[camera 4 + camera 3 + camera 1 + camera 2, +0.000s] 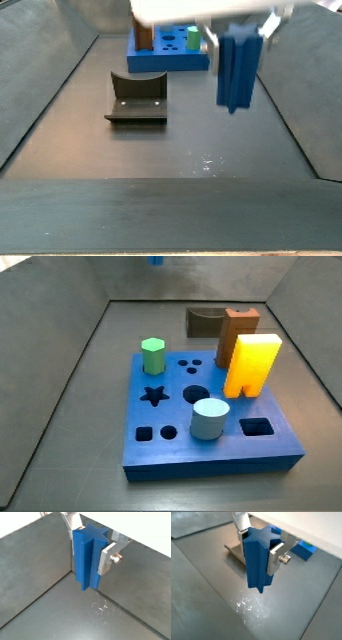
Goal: Pick up the star object. Move up. Move to above the board. Insert the star object.
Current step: Move to above the board.
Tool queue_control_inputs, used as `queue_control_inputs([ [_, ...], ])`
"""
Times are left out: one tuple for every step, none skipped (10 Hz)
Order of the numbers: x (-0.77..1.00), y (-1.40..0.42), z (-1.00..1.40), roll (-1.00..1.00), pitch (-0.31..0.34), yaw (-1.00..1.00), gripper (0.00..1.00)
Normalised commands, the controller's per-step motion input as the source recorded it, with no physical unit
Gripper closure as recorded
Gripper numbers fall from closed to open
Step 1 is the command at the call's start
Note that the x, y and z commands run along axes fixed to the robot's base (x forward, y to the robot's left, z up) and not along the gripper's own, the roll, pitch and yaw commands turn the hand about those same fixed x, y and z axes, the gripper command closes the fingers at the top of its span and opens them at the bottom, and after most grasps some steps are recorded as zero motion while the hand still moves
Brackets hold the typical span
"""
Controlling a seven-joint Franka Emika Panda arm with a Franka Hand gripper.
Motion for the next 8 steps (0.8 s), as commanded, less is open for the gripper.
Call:
queue_control_inputs([
  [0.15, 0.05, 1.0, -0.01, 0.099, 0.02, 1.0],
  [0.14, 0.05, 1.0, 0.0, 0.101, 0.02, 1.0],
  [0.12, 0.05, 1.0, 0.01, 0.105, 0.02, 1.0],
  [0.11, 0.04, 1.0, 0.02, 0.109, 0.02, 1.0],
  [0.09, 0.04, 1.0, 0.03, 0.111, 0.02, 1.0],
  [0.08, 0.03, 1.0, 0.04, 0.111, 0.01, 1.0],
  [0.06, 0.03, 0.92, 0.04, 0.11, 0.01, 1.0],
  [0.03, 0.02, 0.67, 0.04, 0.108, 0.01, 1.0],
])
